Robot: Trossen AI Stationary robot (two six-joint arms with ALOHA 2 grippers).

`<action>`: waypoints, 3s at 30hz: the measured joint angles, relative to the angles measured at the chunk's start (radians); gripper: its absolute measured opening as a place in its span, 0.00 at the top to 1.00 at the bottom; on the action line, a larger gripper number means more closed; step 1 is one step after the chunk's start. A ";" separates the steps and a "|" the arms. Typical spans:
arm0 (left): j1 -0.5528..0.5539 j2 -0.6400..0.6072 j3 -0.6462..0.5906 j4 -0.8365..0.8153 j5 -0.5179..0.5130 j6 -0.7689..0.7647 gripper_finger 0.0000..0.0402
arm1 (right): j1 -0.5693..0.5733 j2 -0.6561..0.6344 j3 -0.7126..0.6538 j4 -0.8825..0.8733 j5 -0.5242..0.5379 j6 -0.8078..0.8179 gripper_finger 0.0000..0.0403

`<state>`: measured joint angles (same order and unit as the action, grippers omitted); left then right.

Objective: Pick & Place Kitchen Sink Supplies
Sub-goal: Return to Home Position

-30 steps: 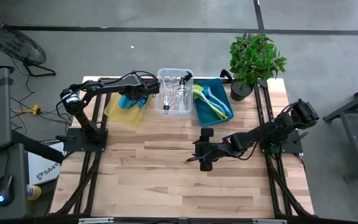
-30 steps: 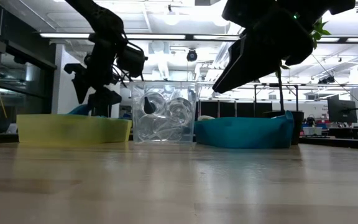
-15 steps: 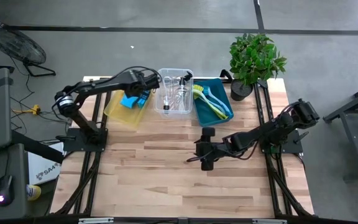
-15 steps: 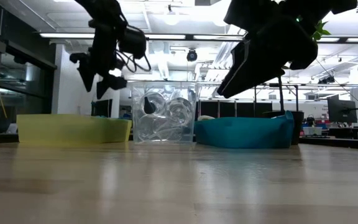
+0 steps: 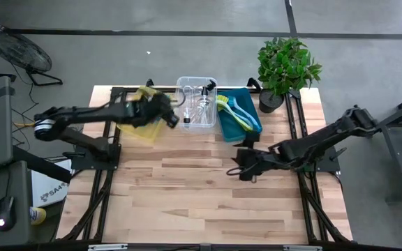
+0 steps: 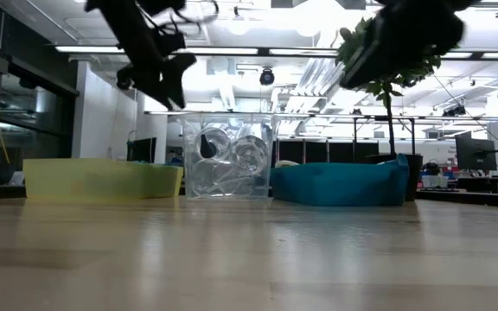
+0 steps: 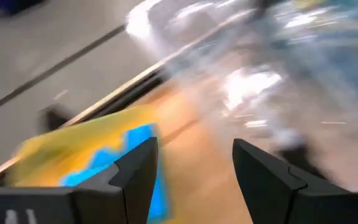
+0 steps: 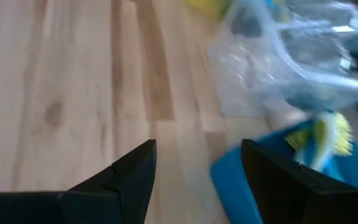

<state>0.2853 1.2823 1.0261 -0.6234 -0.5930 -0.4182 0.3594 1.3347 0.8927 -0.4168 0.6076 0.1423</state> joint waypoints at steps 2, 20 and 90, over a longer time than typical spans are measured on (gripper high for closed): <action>-0.053 -0.062 -0.080 0.118 0.033 0.030 0.50 | 0.008 -0.060 -0.040 -0.036 0.029 0.023 0.44; -0.391 -0.403 -0.847 1.265 0.340 0.186 0.50 | 0.064 -0.696 -0.658 0.447 -0.052 0.163 0.44; -0.390 -1.252 -1.012 0.674 0.212 0.403 0.50 | -0.543 -1.107 -0.857 0.414 -0.503 0.044 0.67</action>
<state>-0.1051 0.0303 0.0139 0.0502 -0.3807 -0.0148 -0.1837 0.2272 0.0353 -0.0033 0.1043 0.1863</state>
